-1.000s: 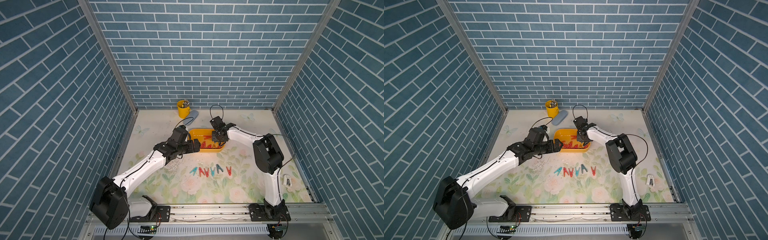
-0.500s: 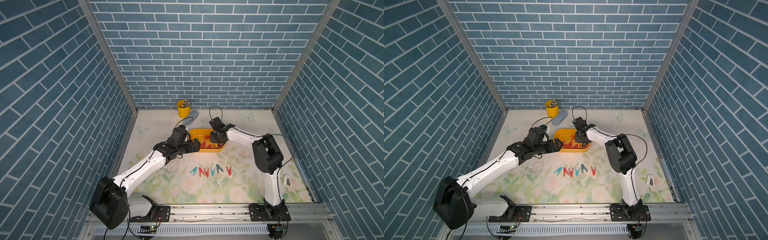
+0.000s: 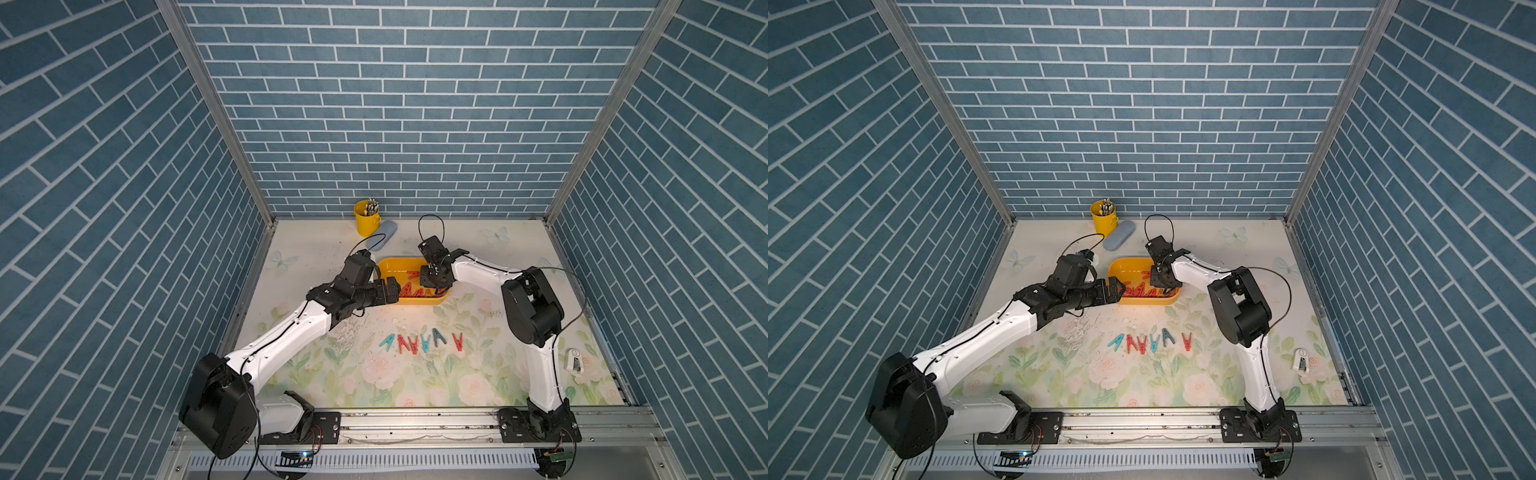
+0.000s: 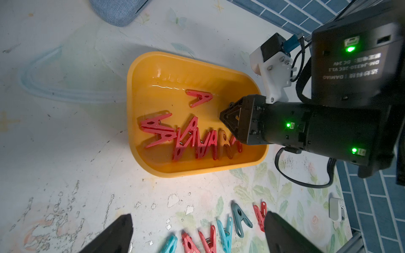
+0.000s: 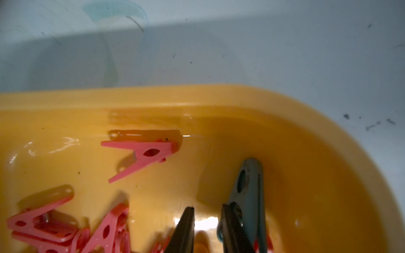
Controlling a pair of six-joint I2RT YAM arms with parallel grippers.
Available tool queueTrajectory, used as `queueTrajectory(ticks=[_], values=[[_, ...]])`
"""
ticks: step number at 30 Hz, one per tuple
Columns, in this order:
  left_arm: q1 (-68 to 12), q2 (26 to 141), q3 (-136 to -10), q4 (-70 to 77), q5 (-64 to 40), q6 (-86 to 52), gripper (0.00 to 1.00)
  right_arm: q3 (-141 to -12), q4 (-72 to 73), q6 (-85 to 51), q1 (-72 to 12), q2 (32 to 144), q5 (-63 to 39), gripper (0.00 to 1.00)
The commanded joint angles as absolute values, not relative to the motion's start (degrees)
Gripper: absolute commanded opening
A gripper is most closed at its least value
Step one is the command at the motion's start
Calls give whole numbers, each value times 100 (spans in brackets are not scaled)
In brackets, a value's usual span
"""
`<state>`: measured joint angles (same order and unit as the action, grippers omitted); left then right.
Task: Take the clothespins out of the storage box
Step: Pick up the clothespin from the storage box.
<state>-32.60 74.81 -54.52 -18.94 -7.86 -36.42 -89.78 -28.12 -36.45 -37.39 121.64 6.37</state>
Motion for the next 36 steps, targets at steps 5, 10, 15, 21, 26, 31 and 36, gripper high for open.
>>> queueTrajectory(ticks=[5,10,15,21,26,31,36], values=[[-3215,7435,-5397,-1803,-837,-3604,100,-8726,-2898,-3929,-3744,12094,637,27],[-3213,7392,-5354,-1768,-856,-3621,100,-8749,-2776,-3822,-3778,11788,816,27],[-3209,7385,-5344,-1705,-890,-3603,100,-8942,-2970,-3820,-3779,11749,894,27],[-3208,7410,-5309,-1653,-929,-3568,100,-8930,-3149,-3829,-3775,11721,1062,27],[-3211,7435,-5309,-1619,-967,-3535,99,-8873,-3217,-3926,-3820,11683,1113,27],[-3191,7458,-5309,-1600,-1001,-3481,99,-8858,-3286,-4006,-3843,11644,1116,27],[-3165,7490,-5309,-1573,-1051,-3446,100,-8697,-3262,-4121,-3845,11665,973,27]])
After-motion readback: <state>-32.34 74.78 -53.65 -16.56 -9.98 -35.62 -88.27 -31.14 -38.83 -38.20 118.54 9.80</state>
